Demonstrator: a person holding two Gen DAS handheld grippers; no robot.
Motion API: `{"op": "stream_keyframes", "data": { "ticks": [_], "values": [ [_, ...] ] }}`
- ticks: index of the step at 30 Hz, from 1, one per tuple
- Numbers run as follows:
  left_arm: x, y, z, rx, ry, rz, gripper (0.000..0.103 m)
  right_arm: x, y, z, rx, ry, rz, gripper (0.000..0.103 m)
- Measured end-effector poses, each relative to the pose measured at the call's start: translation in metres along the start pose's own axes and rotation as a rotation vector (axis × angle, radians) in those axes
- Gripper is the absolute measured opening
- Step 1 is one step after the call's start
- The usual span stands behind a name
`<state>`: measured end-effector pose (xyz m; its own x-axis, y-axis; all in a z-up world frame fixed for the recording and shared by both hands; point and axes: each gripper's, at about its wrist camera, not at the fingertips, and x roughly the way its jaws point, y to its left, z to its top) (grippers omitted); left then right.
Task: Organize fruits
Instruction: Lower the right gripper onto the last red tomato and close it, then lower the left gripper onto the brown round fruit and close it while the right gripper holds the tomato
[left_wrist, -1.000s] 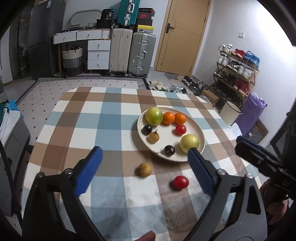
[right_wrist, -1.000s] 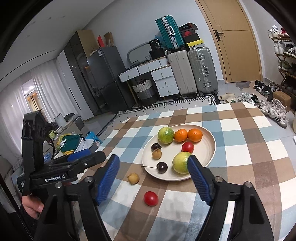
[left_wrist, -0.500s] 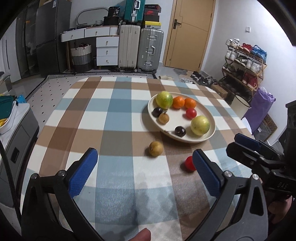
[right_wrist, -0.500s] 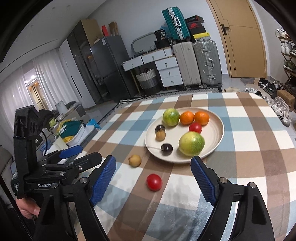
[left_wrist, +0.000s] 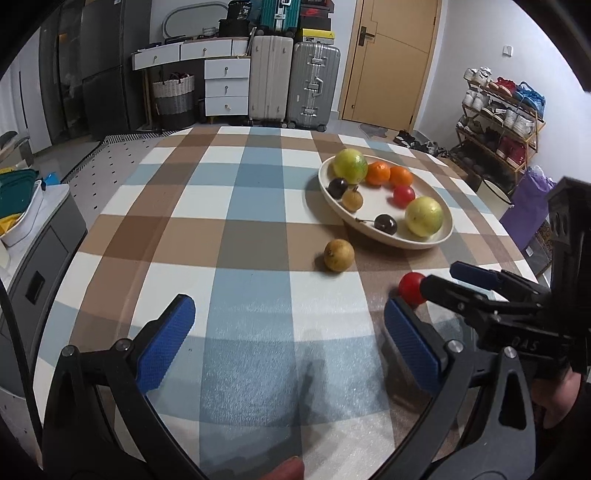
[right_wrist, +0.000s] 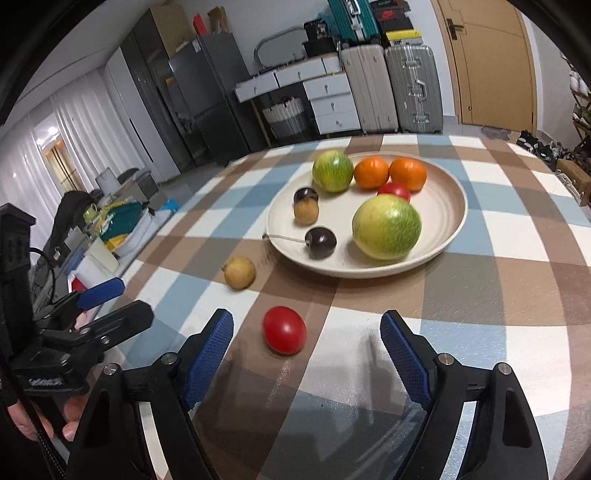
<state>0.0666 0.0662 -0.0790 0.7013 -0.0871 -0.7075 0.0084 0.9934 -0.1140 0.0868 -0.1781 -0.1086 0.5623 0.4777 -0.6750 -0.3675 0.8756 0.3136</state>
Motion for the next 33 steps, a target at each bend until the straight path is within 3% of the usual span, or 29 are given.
{"op": "stream_keyframes", "data": {
  "ticks": [6,11,14,15,20,33],
  "values": [
    [-0.004,0.007,-0.003,-0.023,0.015,-0.016,0.102,0.011,0.012,0.003,-0.057,0.037,-0.027,0.074],
    [-0.009,0.01,-0.003,-0.032,0.003,-0.018,0.102,0.021,0.019,0.003,-0.088,0.087,-0.048,0.06],
    [-0.009,0.012,-0.003,-0.03,0.007,-0.012,0.102,0.024,0.021,0.002,-0.099,0.103,-0.043,0.042],
    [-0.009,0.012,-0.003,-0.027,0.01,-0.007,0.102,0.025,0.021,0.002,-0.105,0.108,-0.025,0.029],
    [-0.012,0.016,-0.003,-0.041,0.018,0.001,0.102,0.023,0.021,0.0,-0.096,0.113,0.028,0.028],
    [-0.015,0.013,-0.001,-0.031,0.029,0.022,0.102,0.0,0.016,0.003,-0.057,0.048,0.05,0.028]
  ]
}}
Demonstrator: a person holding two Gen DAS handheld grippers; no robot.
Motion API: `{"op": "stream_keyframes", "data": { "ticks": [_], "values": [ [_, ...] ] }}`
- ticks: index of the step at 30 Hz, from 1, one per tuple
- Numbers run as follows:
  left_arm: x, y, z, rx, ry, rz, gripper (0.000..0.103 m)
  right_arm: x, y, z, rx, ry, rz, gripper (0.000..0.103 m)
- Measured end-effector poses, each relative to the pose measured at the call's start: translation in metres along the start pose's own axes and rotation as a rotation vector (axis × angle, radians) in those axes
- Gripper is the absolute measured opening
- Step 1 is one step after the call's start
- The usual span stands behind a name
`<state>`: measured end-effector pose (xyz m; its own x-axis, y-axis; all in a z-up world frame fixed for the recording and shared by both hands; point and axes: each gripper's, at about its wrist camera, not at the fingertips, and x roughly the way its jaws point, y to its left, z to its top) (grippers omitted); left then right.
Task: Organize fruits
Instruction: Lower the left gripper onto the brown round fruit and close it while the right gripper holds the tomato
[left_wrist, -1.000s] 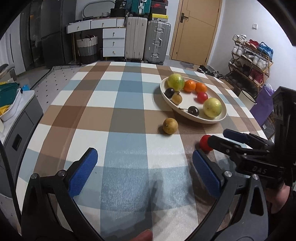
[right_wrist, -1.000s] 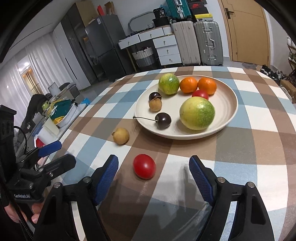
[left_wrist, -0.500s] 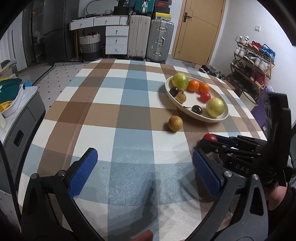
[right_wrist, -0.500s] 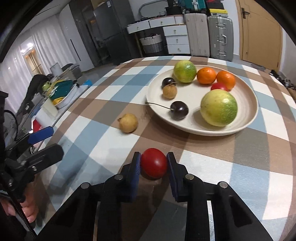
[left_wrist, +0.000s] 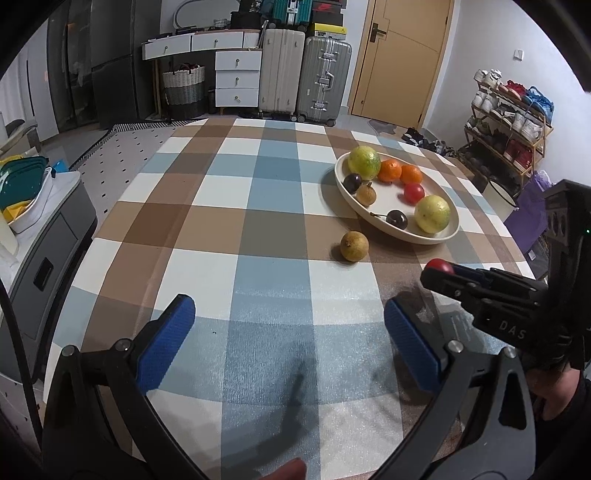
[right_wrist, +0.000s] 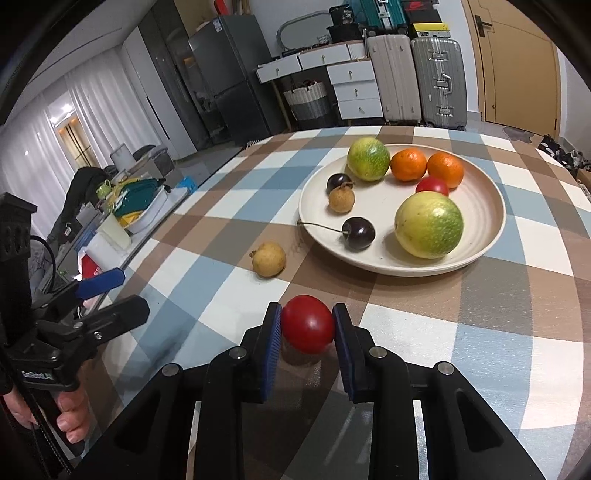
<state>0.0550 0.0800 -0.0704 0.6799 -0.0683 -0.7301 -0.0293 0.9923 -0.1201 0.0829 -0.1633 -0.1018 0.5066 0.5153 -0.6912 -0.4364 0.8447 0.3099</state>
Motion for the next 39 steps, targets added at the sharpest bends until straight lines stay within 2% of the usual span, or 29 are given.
{"op": "stream_keyframes", "data": {
  "ticks": [8,21,27,31,33,37,38,39],
  "values": [
    [0.011,-0.008,0.004,0.009,0.015,0.001,0.102,-0.015,-0.008,-0.004,0.028,-0.032,0.018,0.028],
    [0.055,-0.037,0.027,0.08,0.04,-0.036,0.102,-0.045,-0.02,-0.014,0.023,-0.067,-0.015,0.028],
    [0.083,-0.051,0.041,0.125,0.055,-0.008,0.101,-0.048,-0.029,-0.017,0.047,-0.071,-0.013,0.028],
    [0.1,-0.05,0.044,0.107,0.083,-0.015,0.097,-0.051,-0.036,-0.019,0.058,-0.073,-0.019,0.028],
    [0.106,-0.05,0.046,0.1,0.098,-0.023,0.09,-0.052,-0.038,-0.019,0.058,-0.071,-0.019,0.028],
    [0.112,-0.056,0.048,0.123,0.099,-0.023,0.086,-0.054,-0.042,-0.021,0.06,-0.074,-0.021,0.028],
    [0.114,-0.057,0.049,0.133,0.1,-0.022,0.084,-0.055,-0.043,-0.021,0.066,-0.075,-0.019,0.028],
    [0.116,-0.058,0.049,0.138,0.103,-0.024,0.076,-0.055,-0.044,-0.02,0.069,-0.075,-0.019,0.028]
  ]
}}
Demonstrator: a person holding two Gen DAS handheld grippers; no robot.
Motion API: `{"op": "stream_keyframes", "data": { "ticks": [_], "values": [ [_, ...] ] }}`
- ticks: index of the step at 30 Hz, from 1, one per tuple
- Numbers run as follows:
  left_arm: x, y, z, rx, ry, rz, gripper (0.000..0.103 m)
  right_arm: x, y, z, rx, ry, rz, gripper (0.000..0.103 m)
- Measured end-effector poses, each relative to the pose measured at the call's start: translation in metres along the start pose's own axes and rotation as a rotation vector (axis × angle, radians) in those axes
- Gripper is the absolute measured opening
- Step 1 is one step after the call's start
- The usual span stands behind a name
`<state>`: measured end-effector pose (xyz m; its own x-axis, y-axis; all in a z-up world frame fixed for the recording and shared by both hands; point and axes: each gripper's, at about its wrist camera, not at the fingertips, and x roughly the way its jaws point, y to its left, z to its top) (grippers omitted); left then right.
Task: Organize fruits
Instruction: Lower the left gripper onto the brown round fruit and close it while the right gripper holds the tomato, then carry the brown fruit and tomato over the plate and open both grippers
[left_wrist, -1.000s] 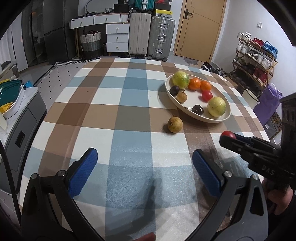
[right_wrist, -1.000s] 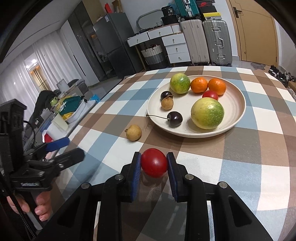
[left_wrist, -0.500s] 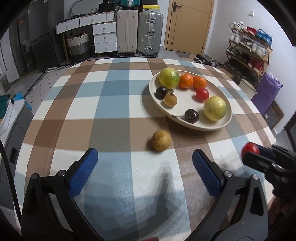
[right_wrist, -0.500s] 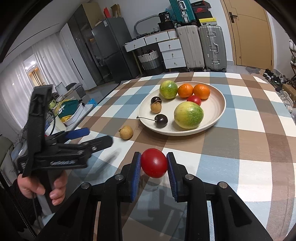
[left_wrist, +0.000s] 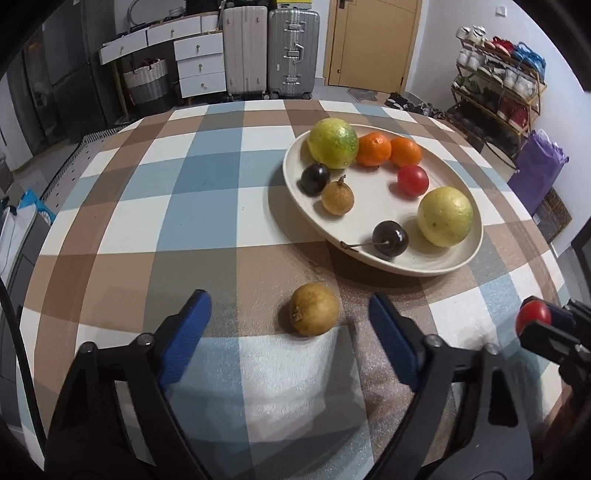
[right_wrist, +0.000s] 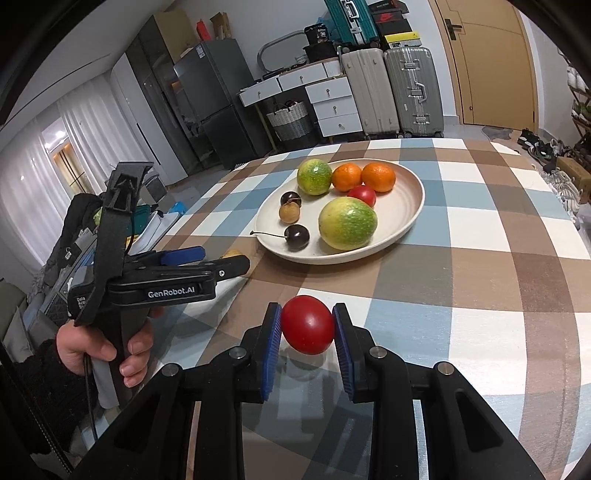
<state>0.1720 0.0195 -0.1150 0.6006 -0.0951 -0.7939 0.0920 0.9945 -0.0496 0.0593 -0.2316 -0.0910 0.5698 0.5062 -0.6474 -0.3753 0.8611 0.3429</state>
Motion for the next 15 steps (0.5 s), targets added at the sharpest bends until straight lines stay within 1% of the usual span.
{"op": "stream_keyframes", "data": {
  "ticks": [1,2,3,4,5,6,7,8,12,15],
  "values": [
    [0.002,-0.001,0.001,0.005,0.009,-0.013,0.068,0.0,-0.001,0.0,0.002,-0.001,0.001,0.028],
    [0.004,-0.002,0.002,0.006,0.02,-0.031,0.064,0.0,-0.001,0.0,0.003,-0.002,0.002,0.028],
    [0.005,-0.002,0.001,0.004,0.027,-0.044,0.054,0.0,-0.001,0.0,0.001,-0.001,0.0,0.028],
    [0.007,-0.002,0.001,0.001,0.037,-0.052,0.051,0.0,-0.001,0.0,0.0,0.0,0.001,0.028],
    [0.007,-0.003,0.001,0.008,0.029,-0.044,0.046,0.0,-0.002,0.0,-0.001,0.0,0.0,0.028],
    [0.007,-0.003,0.001,0.011,0.029,-0.044,0.035,-0.001,-0.002,0.0,0.0,-0.001,-0.001,0.028],
    [0.007,-0.003,0.001,0.013,0.028,-0.04,0.031,-0.001,-0.003,0.0,0.0,-0.002,0.0,0.028],
    [0.006,-0.003,0.001,0.012,0.03,-0.047,0.024,-0.002,-0.003,0.0,0.001,-0.002,0.0,0.028],
    [0.001,0.0,-0.003,0.003,0.029,-0.074,0.023,-0.004,-0.004,0.0,0.007,-0.008,0.001,0.028],
    [-0.008,0.0,-0.006,0.016,0.008,-0.068,0.023,-0.008,-0.002,0.001,0.005,-0.016,0.0,0.028]
  ]
}}
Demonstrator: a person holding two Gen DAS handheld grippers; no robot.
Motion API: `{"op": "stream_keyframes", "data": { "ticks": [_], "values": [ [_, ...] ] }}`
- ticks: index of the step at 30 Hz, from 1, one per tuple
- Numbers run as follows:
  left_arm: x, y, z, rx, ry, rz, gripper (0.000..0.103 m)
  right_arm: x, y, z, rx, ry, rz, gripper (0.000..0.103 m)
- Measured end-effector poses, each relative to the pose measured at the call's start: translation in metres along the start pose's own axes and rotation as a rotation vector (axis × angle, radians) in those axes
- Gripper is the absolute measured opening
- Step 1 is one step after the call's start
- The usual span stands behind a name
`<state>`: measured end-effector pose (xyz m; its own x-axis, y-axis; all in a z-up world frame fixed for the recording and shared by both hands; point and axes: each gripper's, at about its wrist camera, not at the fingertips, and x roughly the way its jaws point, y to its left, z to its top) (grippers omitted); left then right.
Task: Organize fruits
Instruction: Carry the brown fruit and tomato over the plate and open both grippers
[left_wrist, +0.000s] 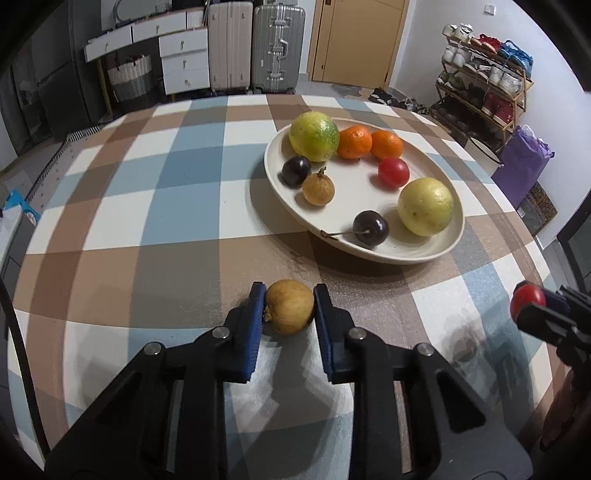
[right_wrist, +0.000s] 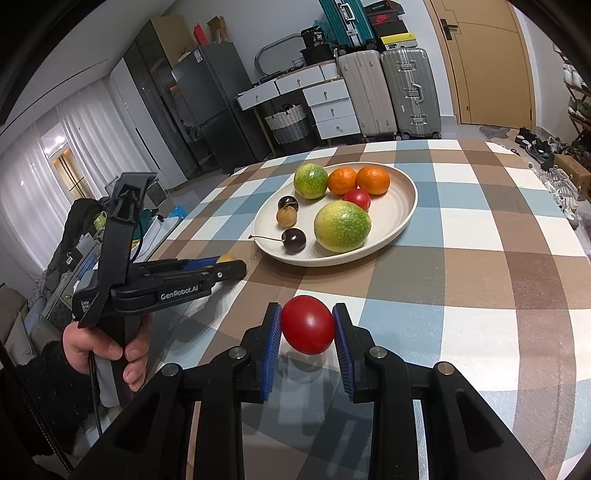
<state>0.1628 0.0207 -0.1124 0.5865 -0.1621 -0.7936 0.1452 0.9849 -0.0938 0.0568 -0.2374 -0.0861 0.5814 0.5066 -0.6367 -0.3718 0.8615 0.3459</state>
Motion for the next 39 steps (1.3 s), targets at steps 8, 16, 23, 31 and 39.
{"op": "stream_keyframes", "data": {
  "ticks": [8,16,23,31,39],
  "values": [
    [-0.027,0.002,0.002,-0.019,-0.025,-0.015,0.023,-0.01,0.008,0.007,-0.01,-0.026,0.009,0.028],
    [-0.057,-0.002,0.018,-0.016,-0.072,-0.054,0.023,-0.018,0.015,0.029,-0.016,-0.062,0.03,0.028],
    [-0.079,-0.009,0.036,0.006,-0.111,-0.082,0.023,-0.028,0.011,0.048,-0.001,-0.103,0.023,0.028],
    [-0.098,-0.018,0.069,0.052,-0.123,-0.13,0.023,-0.051,0.002,0.071,0.011,-0.158,0.007,0.028],
    [-0.104,-0.032,0.095,0.075,-0.131,-0.184,0.023,-0.057,-0.005,0.101,0.022,-0.206,0.001,0.028]
  ]
}}
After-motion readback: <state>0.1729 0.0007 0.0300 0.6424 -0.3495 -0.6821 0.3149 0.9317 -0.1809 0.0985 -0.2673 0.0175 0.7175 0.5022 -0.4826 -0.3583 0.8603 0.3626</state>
